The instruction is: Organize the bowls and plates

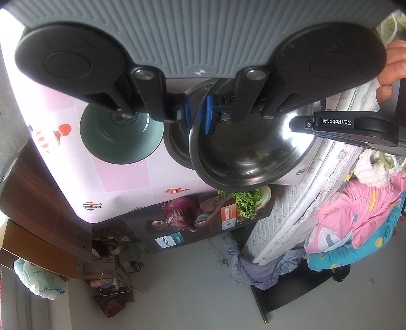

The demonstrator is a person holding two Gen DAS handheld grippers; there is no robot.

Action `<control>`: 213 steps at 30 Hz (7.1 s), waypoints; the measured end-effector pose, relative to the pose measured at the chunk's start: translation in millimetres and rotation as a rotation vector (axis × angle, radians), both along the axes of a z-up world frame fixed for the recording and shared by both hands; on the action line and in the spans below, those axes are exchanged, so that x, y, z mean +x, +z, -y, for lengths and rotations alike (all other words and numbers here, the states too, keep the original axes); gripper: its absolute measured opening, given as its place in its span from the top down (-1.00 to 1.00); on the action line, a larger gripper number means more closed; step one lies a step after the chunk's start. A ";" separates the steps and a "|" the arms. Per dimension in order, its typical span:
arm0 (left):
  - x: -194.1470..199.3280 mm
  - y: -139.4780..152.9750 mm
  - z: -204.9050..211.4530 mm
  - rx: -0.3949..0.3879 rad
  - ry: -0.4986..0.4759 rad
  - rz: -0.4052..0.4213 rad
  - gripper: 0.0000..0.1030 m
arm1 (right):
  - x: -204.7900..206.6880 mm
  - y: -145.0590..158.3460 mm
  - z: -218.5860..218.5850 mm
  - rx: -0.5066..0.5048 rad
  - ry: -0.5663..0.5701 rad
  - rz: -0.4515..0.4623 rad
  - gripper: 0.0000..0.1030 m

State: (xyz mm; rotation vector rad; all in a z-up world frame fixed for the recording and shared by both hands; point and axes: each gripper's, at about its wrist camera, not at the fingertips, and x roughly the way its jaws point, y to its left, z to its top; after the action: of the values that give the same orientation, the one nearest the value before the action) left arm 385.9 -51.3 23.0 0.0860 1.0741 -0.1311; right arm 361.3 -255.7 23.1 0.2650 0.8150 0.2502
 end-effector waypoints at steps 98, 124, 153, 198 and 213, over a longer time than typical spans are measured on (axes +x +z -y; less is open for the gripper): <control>91.3 -41.6 177.3 -0.023 -0.295 -0.077 0.22 | 34.0 -70.8 122.4 0.039 -0.073 -0.163 0.41; 69.3 -54.5 181.3 -0.063 -0.286 -0.246 0.59 | 22.7 -74.6 147.0 0.087 -0.046 -0.186 0.72; 53.6 -77.6 186.8 -0.016 -0.279 -0.336 0.59 | 16.0 -95.6 140.5 0.140 -0.063 -0.243 0.58; 63.5 -15.8 41.7 -0.031 -0.035 -0.191 0.58 | 76.7 -16.9 22.9 0.184 0.130 -0.068 0.60; 75.8 -56.5 12.8 -0.034 -0.017 -0.227 0.57 | 101.4 -68.1 -24.1 0.098 0.157 -0.177 0.61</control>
State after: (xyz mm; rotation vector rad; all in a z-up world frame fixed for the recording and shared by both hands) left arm 461.7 -64.1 -33.6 0.0498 1.2978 -0.1777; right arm 462.6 -231.7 -45.0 0.3187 1.0015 0.4191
